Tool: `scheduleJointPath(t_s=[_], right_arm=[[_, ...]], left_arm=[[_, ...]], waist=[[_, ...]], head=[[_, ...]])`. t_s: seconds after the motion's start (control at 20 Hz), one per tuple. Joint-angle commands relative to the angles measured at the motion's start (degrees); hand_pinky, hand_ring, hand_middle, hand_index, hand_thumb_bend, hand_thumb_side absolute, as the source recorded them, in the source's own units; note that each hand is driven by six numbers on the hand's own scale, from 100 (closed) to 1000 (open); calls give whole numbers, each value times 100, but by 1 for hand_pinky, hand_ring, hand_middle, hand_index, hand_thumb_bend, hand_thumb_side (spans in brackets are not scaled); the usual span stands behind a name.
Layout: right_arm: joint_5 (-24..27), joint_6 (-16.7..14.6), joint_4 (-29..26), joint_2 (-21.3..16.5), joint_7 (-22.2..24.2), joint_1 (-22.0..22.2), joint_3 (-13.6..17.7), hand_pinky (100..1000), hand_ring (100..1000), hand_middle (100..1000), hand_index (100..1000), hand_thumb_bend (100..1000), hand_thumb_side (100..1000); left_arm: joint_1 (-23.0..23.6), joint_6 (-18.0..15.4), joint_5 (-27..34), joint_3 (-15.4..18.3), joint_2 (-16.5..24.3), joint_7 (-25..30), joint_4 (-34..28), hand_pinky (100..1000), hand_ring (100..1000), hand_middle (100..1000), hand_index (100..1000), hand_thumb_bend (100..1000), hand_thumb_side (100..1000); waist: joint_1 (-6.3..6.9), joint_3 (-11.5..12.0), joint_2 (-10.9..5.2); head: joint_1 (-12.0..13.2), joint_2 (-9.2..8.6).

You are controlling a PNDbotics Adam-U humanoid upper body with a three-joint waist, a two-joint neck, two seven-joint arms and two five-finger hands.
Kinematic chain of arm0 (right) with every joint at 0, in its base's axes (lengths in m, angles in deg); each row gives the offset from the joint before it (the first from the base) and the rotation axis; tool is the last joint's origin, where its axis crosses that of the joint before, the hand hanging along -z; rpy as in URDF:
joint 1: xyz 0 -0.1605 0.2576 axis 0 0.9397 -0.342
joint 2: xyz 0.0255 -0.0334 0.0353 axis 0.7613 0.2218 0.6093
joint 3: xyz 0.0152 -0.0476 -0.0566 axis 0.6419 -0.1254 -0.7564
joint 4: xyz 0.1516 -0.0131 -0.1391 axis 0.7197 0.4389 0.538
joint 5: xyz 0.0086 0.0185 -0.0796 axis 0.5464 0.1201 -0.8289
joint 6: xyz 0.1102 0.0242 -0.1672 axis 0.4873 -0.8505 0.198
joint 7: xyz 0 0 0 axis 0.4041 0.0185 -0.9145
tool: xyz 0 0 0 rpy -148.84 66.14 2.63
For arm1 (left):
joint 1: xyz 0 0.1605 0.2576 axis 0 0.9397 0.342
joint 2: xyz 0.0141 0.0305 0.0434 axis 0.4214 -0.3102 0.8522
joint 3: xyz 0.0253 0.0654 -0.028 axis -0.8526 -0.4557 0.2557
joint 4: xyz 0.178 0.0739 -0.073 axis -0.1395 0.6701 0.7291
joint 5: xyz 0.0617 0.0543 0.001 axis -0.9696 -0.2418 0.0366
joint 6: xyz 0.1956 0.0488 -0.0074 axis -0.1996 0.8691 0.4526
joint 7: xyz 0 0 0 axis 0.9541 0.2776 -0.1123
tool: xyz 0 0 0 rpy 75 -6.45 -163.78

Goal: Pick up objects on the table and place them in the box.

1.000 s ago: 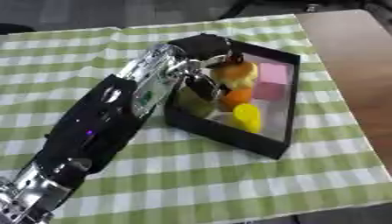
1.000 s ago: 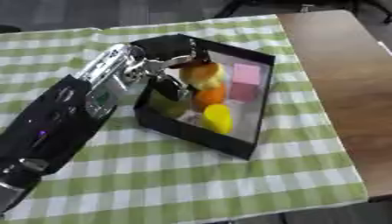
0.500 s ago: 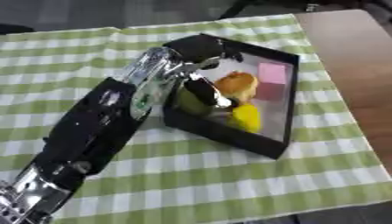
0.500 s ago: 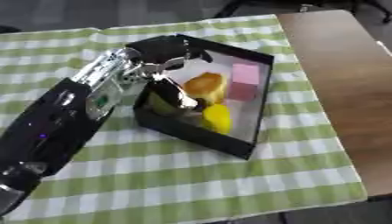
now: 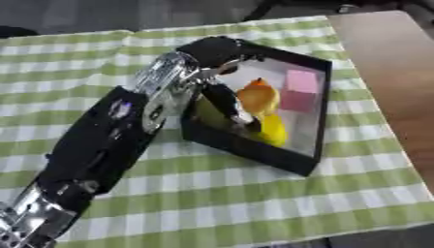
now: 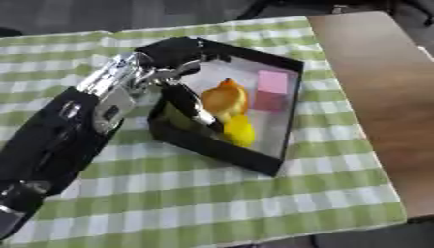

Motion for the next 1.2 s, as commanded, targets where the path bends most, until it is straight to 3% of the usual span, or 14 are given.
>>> scheduleJointPath(t_s=[0.05,0.1,0.15,0.25,0.5,0.8,0.95,1.2], right_arm=[[40,-11,-10,-251,-40,-38,117,862,867,775,837,100,430],[73,-15,-24,-255,-53,-18,141,862,867,775,837,100,430],[106,-20,-41,-260,-68,13,166,862,867,775,837,100,436],[186,-47,-100,-276,-127,152,255,862,869,777,838,100,447],[383,-150,-368,-241,-385,703,555,862,872,780,840,100,485],[617,-225,-638,-30,-677,1174,867,863,877,784,843,100,507],[670,-233,-663,47,-755,1326,958,864,883,789,846,100,514],[773,-306,-744,292,-750,1525,1039,869,901,804,856,100,526]], left_arm=[[12,109,256,227,208,-107,-402,849,855,825,908,394,668],[80,121,348,316,284,-182,-545,849,855,825,908,394,668],[149,121,437,384,364,-263,-687,819,805,802,882,167,617],[337,64,617,616,574,-438,-977,807,768,776,857,100,579],[961,327,1043,1292,1207,-862,-1670,838,807,812,877,100,696],[1851,863,1595,2188,1760,-1413,-2566,845,830,843,902,100,722],[2323,1154,1886,2660,1821,-1704,-3030,837,821,838,899,167,738],[3119,1643,2375,3456,1575,-2194,-3637,795,783,816,896,232,748]], waist=[[-31,9,-162],[-31,19,-168],[-33,38,-174],[-38,113,-194],[-42,356,-256],[-88,576,-299],[-123,631,-308],[-138,644,-296]], head=[[-37,-10],[-56,-10],[-86,-10],[-171,-10],[-320,-10],[-496,-10],[-542,-10],[-523,-10]])
